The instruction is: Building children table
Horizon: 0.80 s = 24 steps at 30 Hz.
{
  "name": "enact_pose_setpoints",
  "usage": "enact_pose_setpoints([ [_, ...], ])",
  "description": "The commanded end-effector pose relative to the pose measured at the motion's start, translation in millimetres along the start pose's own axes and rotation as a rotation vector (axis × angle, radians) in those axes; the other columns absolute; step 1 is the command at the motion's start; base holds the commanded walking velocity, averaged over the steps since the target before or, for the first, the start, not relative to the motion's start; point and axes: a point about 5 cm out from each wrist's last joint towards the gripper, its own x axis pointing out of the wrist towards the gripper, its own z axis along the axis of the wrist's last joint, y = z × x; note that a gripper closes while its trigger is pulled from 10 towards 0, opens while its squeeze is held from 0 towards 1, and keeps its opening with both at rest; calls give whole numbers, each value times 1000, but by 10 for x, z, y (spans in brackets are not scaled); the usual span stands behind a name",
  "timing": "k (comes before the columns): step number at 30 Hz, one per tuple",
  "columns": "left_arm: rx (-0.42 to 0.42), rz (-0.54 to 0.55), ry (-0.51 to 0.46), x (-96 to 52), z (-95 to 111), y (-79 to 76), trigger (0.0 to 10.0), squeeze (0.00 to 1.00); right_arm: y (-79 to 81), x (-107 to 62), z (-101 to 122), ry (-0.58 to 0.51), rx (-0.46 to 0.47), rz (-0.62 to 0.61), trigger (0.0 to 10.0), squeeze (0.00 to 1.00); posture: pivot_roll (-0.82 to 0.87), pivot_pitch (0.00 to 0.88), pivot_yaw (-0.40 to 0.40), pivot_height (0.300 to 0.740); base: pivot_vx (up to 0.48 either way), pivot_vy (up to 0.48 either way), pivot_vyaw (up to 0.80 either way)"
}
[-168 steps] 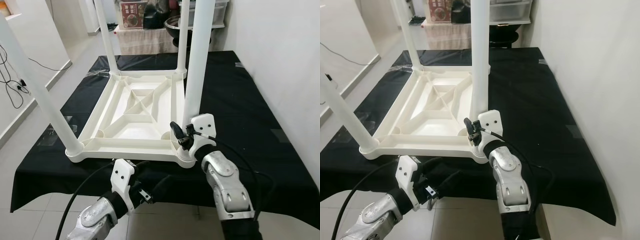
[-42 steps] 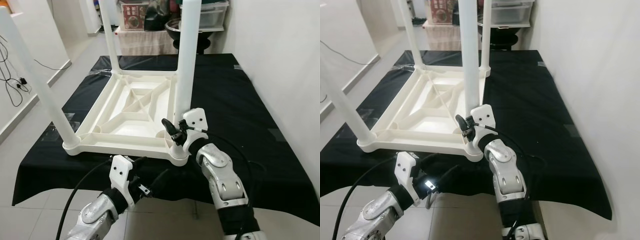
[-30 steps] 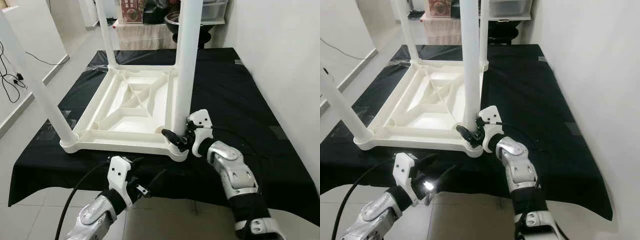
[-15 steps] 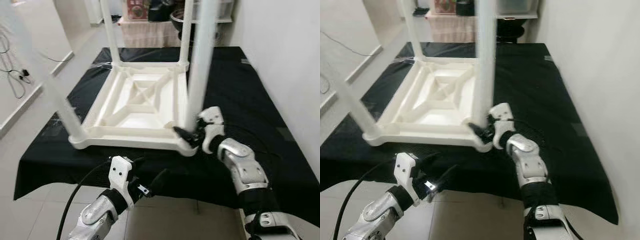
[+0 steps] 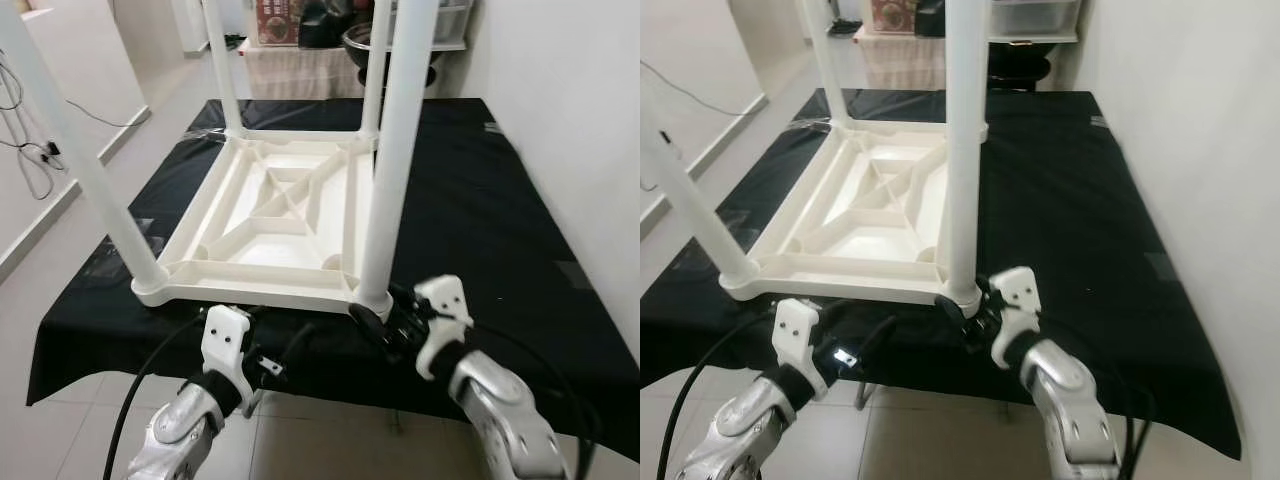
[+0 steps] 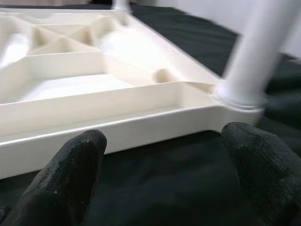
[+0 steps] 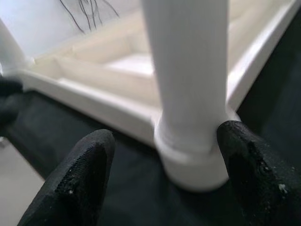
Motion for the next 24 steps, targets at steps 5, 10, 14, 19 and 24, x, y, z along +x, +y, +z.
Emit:
enact_pose_setpoints([
  [5, 28, 26, 30, -27, -56, 38, 10000, 0, -113, -168, -74, 62, -22, -120, 10000, 0, -74, 118, 26, 740, 0, 0, 0],
  [10, 27, 47, 35, -43, -58, 52, 10000, 0, -167, -229, -77, 74, -21, -133, 10000, 0, -71, 122, 25, 740, 0, 0, 0],
  [14, 27, 28, 95, -45, -122, 25, 10000, 0, -189, -218, -46, 71, -26, -155, 10000, 0, -74, 124, 23, 740, 0, 240, 0],
  [19, 43, -7, 118, -41, -141, -15, 10000, 0, -172, -207, -48, 77, -24, -154, 10000, 0, -78, 127, 28, 740, 0, 480, 0],
  [24, 44, -31, 126, -31, -147, -32, 10000, 0, -180, -212, -48, 80, -24, -153, 10000, 0, -82, 125, 32, 740, 0, 480, 0],
])
